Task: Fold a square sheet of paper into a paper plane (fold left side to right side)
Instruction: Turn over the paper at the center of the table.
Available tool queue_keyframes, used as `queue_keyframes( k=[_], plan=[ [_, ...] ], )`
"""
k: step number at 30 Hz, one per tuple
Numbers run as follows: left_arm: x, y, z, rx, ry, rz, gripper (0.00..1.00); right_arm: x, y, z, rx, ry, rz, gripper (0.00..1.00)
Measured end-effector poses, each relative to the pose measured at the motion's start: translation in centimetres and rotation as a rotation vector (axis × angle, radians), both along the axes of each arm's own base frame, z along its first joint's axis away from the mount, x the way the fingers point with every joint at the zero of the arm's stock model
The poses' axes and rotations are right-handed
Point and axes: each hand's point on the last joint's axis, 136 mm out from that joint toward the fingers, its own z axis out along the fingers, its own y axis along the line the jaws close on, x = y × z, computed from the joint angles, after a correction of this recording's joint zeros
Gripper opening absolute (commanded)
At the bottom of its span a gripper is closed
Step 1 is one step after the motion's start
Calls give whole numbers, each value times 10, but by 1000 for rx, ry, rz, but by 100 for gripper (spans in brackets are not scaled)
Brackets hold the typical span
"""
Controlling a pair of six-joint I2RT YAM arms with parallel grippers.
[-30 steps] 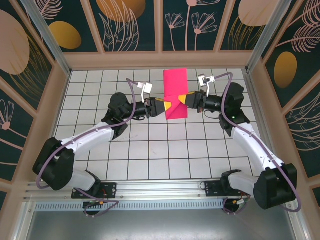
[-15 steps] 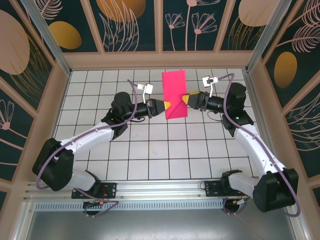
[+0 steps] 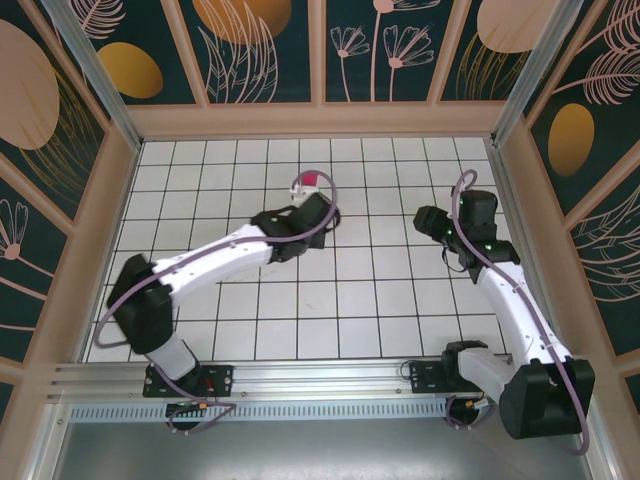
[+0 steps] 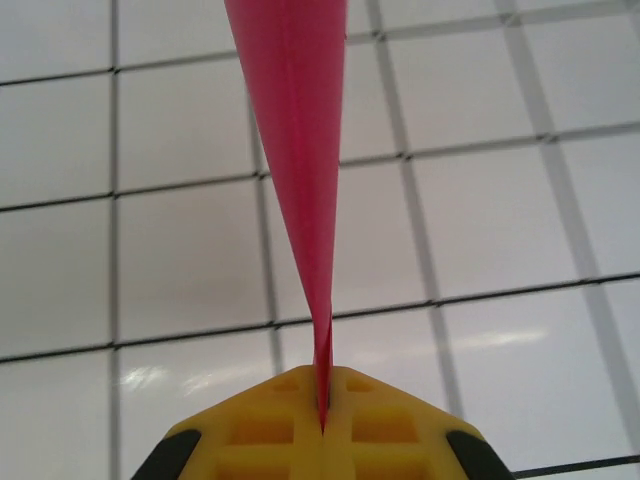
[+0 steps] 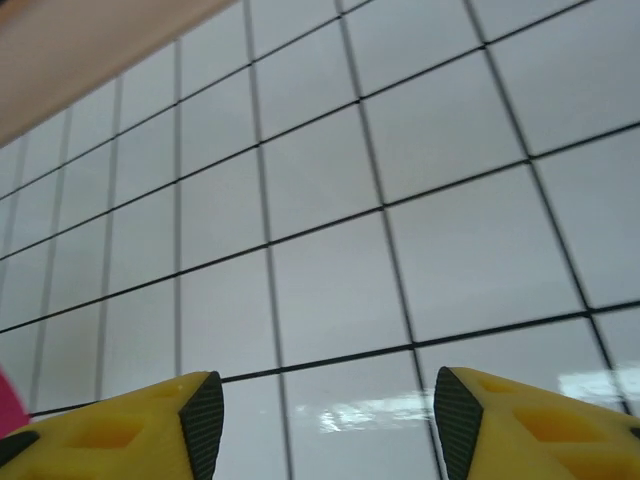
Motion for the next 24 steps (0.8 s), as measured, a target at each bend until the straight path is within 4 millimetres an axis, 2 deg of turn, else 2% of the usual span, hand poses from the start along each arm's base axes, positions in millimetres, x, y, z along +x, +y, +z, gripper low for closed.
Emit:
queue_keyframes(
  k=[4, 9, 15, 22, 24],
  plan=[
    [-12, 10, -38, 260, 76, 52, 0, -5, -13, -4, -27, 1, -48, 62],
    [-11, 10, -61, 404, 144, 73, 0, -10, -15, -12, -24, 14, -55, 63],
    [1, -23, -84, 407, 226, 52, 0, -15, -11, -24, -4, 37, -44, 63],
    [8, -62, -115, 393, 333, -21, 15, -17, -7, -32, 23, 41, -22, 63],
    [11, -76, -122, 365, 361, -51, 23, -18, -4, -36, 34, 48, -10, 63]
  ],
)
